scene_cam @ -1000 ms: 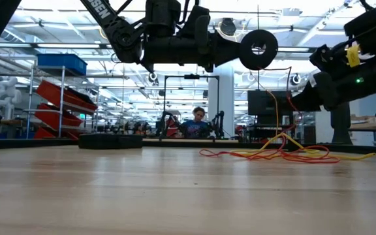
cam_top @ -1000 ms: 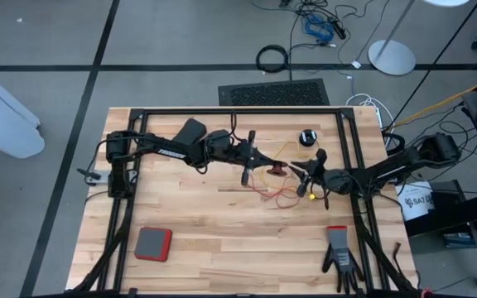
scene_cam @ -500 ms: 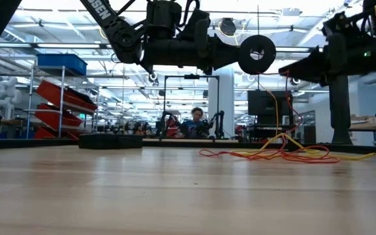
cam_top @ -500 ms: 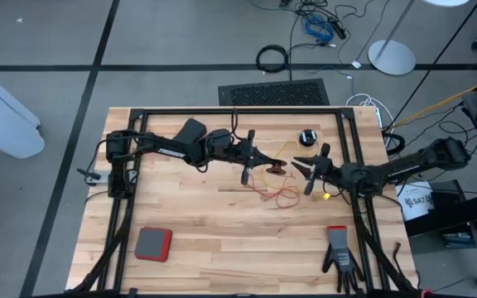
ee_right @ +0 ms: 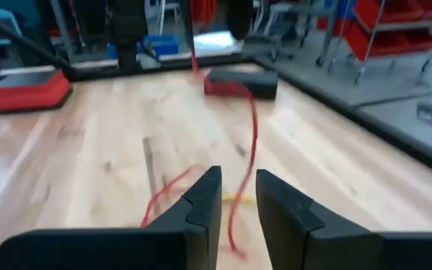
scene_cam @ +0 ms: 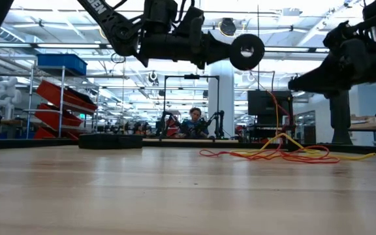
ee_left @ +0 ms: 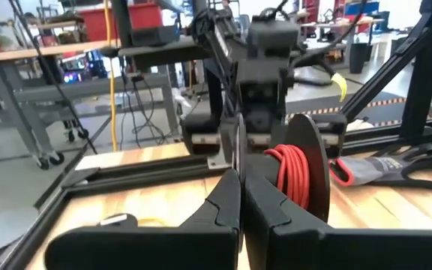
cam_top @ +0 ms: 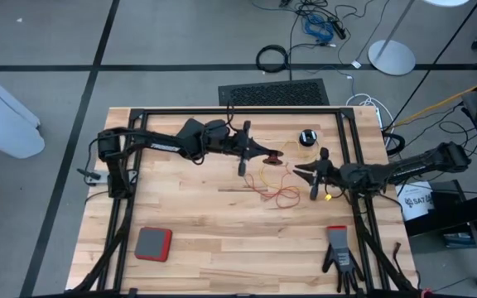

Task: Coil cords
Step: Coil the red wire on the spool

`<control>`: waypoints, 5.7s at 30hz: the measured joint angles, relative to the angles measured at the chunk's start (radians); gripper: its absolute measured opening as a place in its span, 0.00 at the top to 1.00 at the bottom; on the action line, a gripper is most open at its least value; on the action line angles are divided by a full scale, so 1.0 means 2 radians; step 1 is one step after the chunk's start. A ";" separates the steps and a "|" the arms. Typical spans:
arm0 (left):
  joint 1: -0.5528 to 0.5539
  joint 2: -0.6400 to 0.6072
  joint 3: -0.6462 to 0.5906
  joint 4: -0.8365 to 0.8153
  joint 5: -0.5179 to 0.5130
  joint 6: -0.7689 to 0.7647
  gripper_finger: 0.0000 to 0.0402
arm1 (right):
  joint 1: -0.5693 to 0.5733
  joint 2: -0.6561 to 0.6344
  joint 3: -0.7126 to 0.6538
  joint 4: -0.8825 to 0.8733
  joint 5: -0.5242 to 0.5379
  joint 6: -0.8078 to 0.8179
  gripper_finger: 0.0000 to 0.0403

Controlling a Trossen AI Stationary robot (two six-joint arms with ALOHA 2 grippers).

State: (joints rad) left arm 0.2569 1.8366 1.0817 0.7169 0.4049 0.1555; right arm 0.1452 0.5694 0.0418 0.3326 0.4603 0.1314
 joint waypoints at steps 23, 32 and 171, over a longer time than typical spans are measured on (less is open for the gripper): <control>-0.018 -0.004 0.000 -0.005 0.009 0.004 1.00 | -0.027 0.119 0.000 0.110 -0.040 0.007 0.82; -0.020 -0.004 0.000 -0.005 0.010 0.004 1.00 | -0.048 0.172 0.000 0.156 -0.059 0.007 0.82; -0.020 -0.003 0.000 -0.160 -0.213 0.175 1.00 | -0.013 0.237 0.226 -0.118 0.019 0.113 1.00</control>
State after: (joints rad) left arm 0.2160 1.8304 1.0813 0.3969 -0.0218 0.5059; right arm 0.1185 1.0433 0.4938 0.0968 0.4988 0.3570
